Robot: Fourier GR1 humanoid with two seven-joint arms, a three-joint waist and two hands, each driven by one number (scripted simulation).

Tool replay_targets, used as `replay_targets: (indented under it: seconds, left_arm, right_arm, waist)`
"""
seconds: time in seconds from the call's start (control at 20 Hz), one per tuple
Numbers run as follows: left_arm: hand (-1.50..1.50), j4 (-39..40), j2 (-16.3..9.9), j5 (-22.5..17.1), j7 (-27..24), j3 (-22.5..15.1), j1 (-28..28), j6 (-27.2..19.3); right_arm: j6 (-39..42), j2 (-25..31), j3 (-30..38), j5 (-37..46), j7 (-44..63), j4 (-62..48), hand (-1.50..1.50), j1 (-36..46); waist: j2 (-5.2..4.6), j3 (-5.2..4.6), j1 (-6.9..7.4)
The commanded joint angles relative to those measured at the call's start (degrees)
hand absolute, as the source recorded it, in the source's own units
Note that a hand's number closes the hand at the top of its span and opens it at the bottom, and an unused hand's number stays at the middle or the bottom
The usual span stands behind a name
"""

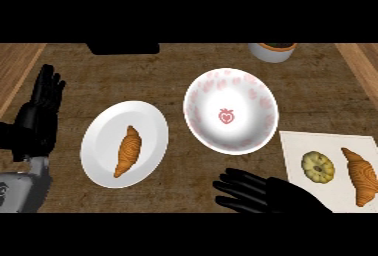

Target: Pick the squash from the placemat and place it in the bowl

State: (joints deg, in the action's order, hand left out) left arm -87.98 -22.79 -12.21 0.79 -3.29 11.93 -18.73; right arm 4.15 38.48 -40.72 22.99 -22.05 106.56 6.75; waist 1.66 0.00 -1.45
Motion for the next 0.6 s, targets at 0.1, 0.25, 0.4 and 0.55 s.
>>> replay_targets:
  seconds: [0.1, 0.25, 0.4, 0.55]
  left_arm:
    - [0.00, 0.30, -2.87, -3.55, -2.33, 5.01, -1.47, 3.57]
    - [0.00, -0.44, -3.89, -5.89, -3.63, 6.91, -3.58, 6.50]
    - [0.00, 0.13, -3.96, -5.21, -4.67, 7.00, -4.98, 7.00]
    - [0.00, -0.67, -5.55, -6.66, -3.56, 8.66, -5.10, 8.21]
  right_arm:
    - [-10.58, 15.49, 0.16, 17.47, -9.37, 7.57, -1.50, -9.06]
    - [-14.07, 21.53, 5.13, 21.09, -4.44, 13.72, -1.50, -13.28]
    - [-15.29, 27.00, 8.41, 25.32, 1.48, 19.14, -1.50, -19.34]
    - [-11.04, 32.53, 10.67, 32.34, 8.67, 20.41, -1.50, -21.12]
  waist:
    - [-0.44, -0.02, -2.22]
    - [-0.52, -0.14, -2.04]
    - [-0.61, -0.15, -2.21]
    - [-0.28, -0.25, -2.56]
